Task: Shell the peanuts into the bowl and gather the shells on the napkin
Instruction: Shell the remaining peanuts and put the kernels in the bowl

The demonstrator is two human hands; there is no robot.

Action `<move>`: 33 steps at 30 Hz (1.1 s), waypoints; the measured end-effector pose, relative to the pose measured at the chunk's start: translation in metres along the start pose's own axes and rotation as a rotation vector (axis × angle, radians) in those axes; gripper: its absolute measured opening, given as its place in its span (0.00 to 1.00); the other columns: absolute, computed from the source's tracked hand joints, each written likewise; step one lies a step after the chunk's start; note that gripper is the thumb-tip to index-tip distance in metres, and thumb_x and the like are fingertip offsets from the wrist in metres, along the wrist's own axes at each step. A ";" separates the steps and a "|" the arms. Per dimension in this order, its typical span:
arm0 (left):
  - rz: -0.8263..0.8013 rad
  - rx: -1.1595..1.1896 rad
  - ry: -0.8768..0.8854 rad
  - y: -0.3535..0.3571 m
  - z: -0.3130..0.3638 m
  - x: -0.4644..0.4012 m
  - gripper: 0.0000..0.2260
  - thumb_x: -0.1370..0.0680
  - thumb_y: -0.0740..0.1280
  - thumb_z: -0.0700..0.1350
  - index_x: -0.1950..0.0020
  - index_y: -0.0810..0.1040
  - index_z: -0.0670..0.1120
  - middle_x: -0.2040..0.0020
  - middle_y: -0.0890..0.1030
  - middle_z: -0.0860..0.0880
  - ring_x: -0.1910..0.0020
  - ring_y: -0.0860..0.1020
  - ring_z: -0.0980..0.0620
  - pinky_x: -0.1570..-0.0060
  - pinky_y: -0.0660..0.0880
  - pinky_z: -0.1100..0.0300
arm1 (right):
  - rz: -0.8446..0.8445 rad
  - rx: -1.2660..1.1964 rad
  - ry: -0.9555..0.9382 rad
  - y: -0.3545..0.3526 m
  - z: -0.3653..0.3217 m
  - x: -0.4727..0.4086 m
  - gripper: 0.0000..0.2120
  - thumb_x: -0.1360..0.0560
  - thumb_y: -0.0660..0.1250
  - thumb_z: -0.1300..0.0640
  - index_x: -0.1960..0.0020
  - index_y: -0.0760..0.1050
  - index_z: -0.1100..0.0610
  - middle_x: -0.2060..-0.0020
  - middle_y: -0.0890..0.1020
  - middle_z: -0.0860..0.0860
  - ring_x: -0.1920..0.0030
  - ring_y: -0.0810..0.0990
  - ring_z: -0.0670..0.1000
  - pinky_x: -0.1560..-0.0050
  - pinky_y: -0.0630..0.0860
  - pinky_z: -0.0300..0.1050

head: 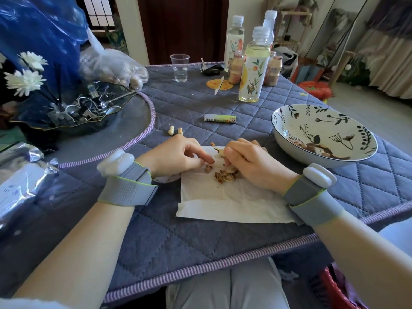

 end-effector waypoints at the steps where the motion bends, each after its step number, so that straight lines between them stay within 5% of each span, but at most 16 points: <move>1: 0.010 0.013 -0.002 0.000 0.000 0.000 0.09 0.25 0.66 0.40 0.56 0.82 0.53 0.58 0.77 0.55 0.65 0.74 0.62 0.62 0.67 0.73 | 0.000 -0.015 0.004 0.000 0.001 0.000 0.16 0.20 0.51 0.55 0.57 0.73 0.61 0.66 0.70 0.45 0.59 0.65 0.28 0.57 0.54 0.40; 6: 0.138 0.167 -0.009 -0.001 0.005 0.001 0.16 0.21 0.58 0.50 0.61 0.80 0.46 0.68 0.72 0.51 0.72 0.70 0.59 0.69 0.67 0.66 | -0.009 -0.028 -0.002 -0.001 -0.003 -0.001 0.16 0.20 0.52 0.54 0.58 0.72 0.62 0.66 0.72 0.47 0.60 0.66 0.29 0.58 0.54 0.38; 10: 0.124 0.235 0.027 0.005 0.011 -0.001 0.18 0.20 0.54 0.50 0.63 0.74 0.43 0.73 0.67 0.52 0.76 0.66 0.59 0.72 0.64 0.69 | 0.014 -0.071 -0.047 0.002 -0.008 -0.005 0.17 0.20 0.53 0.55 0.61 0.70 0.64 0.64 0.76 0.59 0.61 0.69 0.45 0.49 0.62 0.45; 14: 0.126 0.198 0.054 0.011 0.006 -0.003 0.16 0.22 0.57 0.53 0.66 0.70 0.47 0.71 0.67 0.47 0.76 0.65 0.57 0.70 0.64 0.60 | 0.021 -0.120 -0.071 0.005 -0.010 -0.009 0.17 0.20 0.54 0.55 0.62 0.70 0.64 0.66 0.75 0.61 0.61 0.69 0.51 0.51 0.62 0.44; 21: 0.179 0.081 0.122 0.009 0.010 -0.003 0.16 0.20 0.55 0.47 0.68 0.66 0.49 0.79 0.71 0.59 0.78 0.67 0.61 0.73 0.63 0.70 | 0.035 -0.115 -0.068 0.008 -0.010 -0.011 0.15 0.21 0.55 0.53 0.59 0.72 0.62 0.66 0.76 0.57 0.65 0.68 0.45 0.54 0.61 0.43; 25: 0.192 0.072 0.125 0.008 0.011 -0.002 0.16 0.20 0.54 0.46 0.68 0.64 0.48 0.79 0.70 0.61 0.78 0.67 0.62 0.71 0.64 0.71 | 0.007 -0.147 -0.050 0.008 -0.010 -0.011 0.14 0.21 0.56 0.53 0.58 0.75 0.59 0.70 0.72 0.42 0.66 0.69 0.42 0.57 0.63 0.38; 29: 0.211 0.079 0.150 0.007 0.012 -0.003 0.16 0.20 0.54 0.46 0.68 0.64 0.48 0.75 0.68 0.55 0.75 0.67 0.62 0.65 0.65 0.68 | 0.050 -0.248 -0.034 0.004 -0.012 -0.013 0.13 0.22 0.58 0.56 0.62 0.72 0.62 0.73 0.68 0.46 0.71 0.66 0.44 0.68 0.65 0.32; 33: 0.205 0.104 0.131 0.008 0.009 -0.005 0.16 0.20 0.54 0.47 0.68 0.65 0.49 0.73 0.67 0.55 0.74 0.66 0.61 0.63 0.67 0.61 | 0.066 -0.292 -0.035 0.006 -0.012 -0.016 0.14 0.23 0.59 0.58 0.65 0.68 0.61 0.73 0.66 0.48 0.71 0.64 0.44 0.69 0.63 0.33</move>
Point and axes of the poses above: each hand's wrist, its own x-axis away from the middle knuckle, its own y-axis out of the palm, z = x × y, the point moved 3 cm from there along -x, towards the middle knuckle
